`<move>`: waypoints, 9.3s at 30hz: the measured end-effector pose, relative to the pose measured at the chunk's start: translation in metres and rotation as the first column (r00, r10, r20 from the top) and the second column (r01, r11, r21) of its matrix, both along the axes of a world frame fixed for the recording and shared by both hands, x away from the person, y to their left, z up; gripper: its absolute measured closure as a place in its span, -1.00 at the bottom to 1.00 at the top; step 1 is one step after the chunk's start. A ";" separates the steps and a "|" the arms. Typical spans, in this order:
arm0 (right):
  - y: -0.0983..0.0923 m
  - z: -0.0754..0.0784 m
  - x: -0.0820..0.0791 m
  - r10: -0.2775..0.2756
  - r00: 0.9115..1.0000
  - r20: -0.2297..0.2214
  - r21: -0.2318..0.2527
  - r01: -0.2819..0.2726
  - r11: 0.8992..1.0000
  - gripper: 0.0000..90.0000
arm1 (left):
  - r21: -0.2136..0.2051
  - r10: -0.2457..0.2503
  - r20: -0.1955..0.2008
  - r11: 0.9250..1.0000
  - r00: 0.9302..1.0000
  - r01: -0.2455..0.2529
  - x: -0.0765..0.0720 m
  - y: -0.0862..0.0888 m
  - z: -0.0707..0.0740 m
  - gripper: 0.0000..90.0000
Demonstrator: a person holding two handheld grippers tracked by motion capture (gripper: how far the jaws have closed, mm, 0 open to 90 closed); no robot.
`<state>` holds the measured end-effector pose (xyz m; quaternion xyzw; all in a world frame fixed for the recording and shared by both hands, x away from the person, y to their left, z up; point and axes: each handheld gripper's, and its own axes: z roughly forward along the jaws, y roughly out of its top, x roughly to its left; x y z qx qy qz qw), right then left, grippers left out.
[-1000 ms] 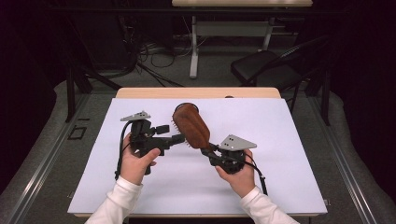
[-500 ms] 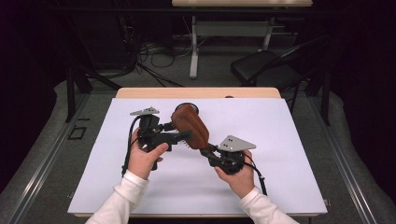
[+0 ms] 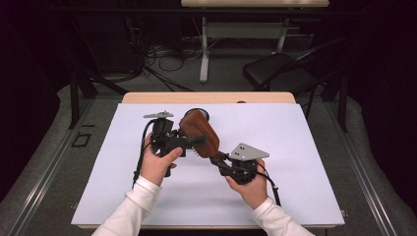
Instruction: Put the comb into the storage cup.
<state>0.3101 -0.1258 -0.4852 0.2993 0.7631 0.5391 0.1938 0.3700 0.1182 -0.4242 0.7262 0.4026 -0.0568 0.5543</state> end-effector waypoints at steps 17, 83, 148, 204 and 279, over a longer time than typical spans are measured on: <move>0.002 -0.001 -0.001 0.004 1.000 0.007 -0.006 -0.004 1.000 0.61 | 0.001 0.013 -0.026 1.000 1.000 -0.013 0.006 -0.012 -0.005 -0.63; 0.004 -0.011 0.002 0.014 1.000 0.018 -0.034 -0.013 0.999 0.60 | -0.067 0.083 -0.265 0.992 0.961 -0.104 0.010 -0.005 -0.013 0.03; -0.004 -0.006 0.017 -0.057 0.998 0.009 0.033 0.057 0.998 -0.06 | -0.042 0.206 -0.330 0.972 0.921 -0.233 0.036 -0.004 -0.010 0.06; -0.038 0.001 0.015 -0.143 0.987 -0.080 -0.001 0.143 0.990 -0.18 | -0.057 0.401 -0.306 0.898 0.864 -0.437 0.088 0.028 0.026 0.04; -0.050 0.009 0.019 -0.179 0.971 -0.159 0.002 0.182 0.983 -1.00 | -0.044 0.610 -0.180 0.779 0.772 -0.626 0.113 0.047 0.036 0.07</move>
